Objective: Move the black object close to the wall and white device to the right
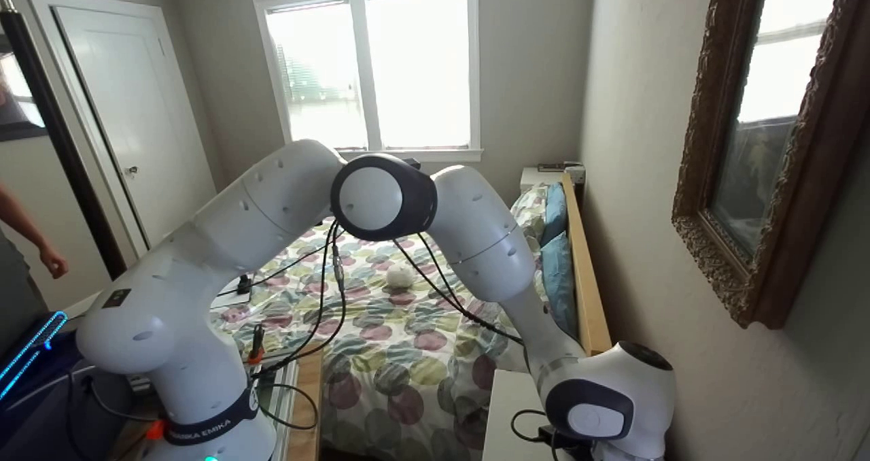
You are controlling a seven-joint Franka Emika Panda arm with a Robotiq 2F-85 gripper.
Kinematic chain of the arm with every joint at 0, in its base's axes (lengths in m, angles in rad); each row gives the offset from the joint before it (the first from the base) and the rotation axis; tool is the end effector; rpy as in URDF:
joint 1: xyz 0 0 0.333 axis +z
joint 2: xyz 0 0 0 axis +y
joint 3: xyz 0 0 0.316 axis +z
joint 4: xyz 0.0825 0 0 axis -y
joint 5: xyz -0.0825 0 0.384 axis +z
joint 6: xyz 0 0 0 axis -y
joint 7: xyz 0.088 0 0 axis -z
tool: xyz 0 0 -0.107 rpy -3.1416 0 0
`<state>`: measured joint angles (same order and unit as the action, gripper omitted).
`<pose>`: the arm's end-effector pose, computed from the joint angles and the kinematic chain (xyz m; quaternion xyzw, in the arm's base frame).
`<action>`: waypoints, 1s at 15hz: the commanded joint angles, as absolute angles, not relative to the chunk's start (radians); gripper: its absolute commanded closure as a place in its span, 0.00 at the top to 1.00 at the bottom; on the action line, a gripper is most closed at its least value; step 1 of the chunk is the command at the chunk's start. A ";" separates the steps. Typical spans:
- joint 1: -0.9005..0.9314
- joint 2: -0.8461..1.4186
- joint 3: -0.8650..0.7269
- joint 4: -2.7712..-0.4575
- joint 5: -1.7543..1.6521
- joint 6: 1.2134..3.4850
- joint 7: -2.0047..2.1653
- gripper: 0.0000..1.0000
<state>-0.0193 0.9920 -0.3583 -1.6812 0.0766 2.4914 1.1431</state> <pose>0.5982 -0.2264 0.0429 0.7401 -0.6566 -0.0060 0.1451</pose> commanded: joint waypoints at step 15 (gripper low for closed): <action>-0.025 0.956 -0.291 -1.711 0.081 2.514 1.095 0.00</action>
<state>-0.0245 1.0159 -0.3280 -1.6416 0.0764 2.4875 1.1332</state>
